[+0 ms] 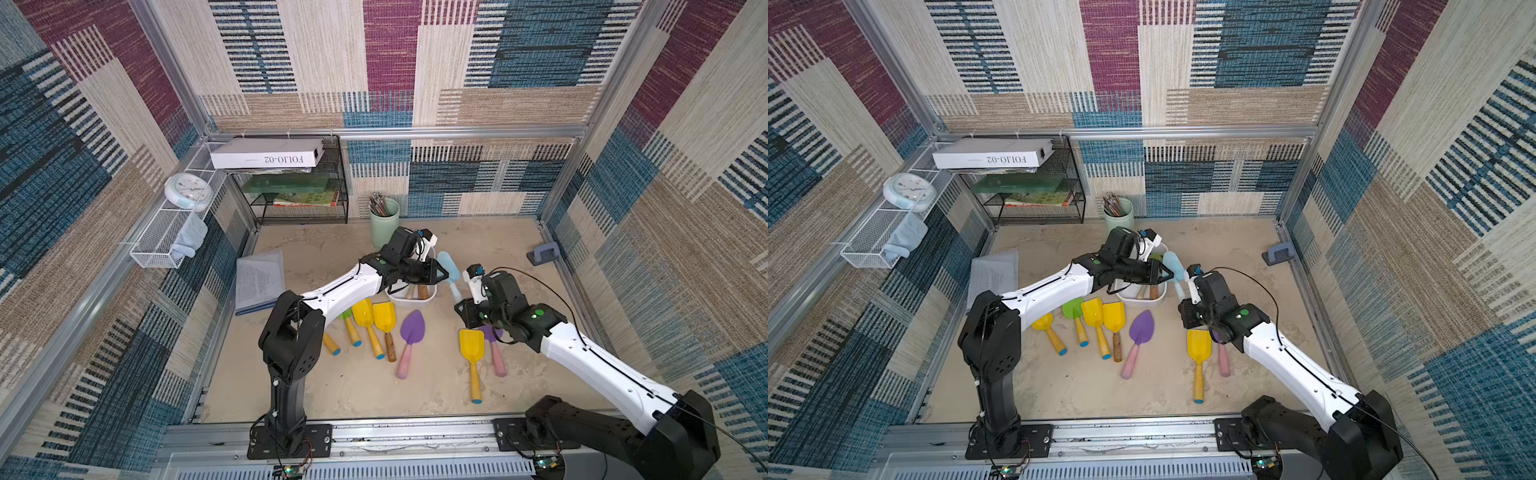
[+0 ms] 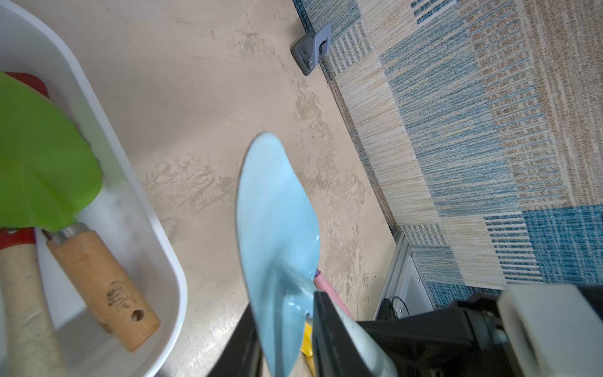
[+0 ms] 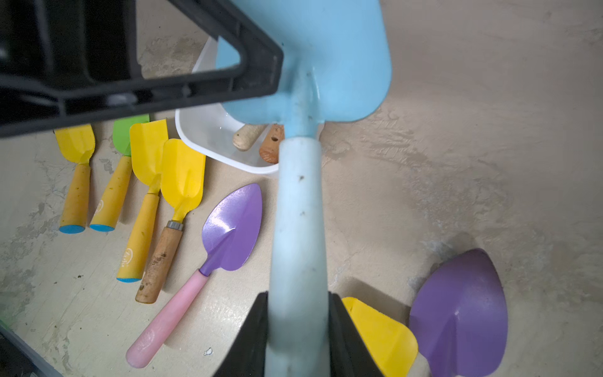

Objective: Put the shovel into the storage box
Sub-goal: Pick up the shovel from the center of the board.

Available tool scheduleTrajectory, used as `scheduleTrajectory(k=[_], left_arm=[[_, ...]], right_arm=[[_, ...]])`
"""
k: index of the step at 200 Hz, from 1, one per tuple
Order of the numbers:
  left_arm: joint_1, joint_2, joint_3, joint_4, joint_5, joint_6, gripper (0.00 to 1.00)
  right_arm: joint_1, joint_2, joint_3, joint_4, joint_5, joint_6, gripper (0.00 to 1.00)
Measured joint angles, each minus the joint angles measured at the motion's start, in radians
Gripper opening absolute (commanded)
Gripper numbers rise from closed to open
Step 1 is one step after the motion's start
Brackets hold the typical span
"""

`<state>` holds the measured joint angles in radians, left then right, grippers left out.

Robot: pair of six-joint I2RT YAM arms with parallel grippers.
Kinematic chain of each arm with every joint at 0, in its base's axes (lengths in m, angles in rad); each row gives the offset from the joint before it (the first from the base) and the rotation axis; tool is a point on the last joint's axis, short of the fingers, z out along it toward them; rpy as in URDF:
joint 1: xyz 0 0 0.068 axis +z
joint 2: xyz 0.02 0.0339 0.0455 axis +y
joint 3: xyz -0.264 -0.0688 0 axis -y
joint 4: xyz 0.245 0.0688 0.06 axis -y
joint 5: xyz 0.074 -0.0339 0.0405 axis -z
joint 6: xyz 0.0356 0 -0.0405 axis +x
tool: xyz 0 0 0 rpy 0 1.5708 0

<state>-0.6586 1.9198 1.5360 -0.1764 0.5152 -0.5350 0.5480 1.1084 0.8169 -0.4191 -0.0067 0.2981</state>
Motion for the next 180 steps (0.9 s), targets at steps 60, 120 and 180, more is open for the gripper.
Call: scheduleTrajectory(k=[60, 120, 180], left_arm=[[0.001, -0.005, -0.01, 0.042, -0.043, -0.044, 0.02], [-0.001, 0.002, 0.01, 0.05, -0.053, -0.051, 0.0], [0.063, 0.071, 0.184, -0.177, -0.129, 0.101, 0.0]], right_arm=[[-0.001, 0.002, 0.001, 0.013, -0.013, 0.016, 0.0], [-0.002, 0.0, 0.01, 0.009, -0.01, 0.033, 0.47], [-0.002, -0.05, 0.03, 0.007, -0.001, 0.034, 0.56]])
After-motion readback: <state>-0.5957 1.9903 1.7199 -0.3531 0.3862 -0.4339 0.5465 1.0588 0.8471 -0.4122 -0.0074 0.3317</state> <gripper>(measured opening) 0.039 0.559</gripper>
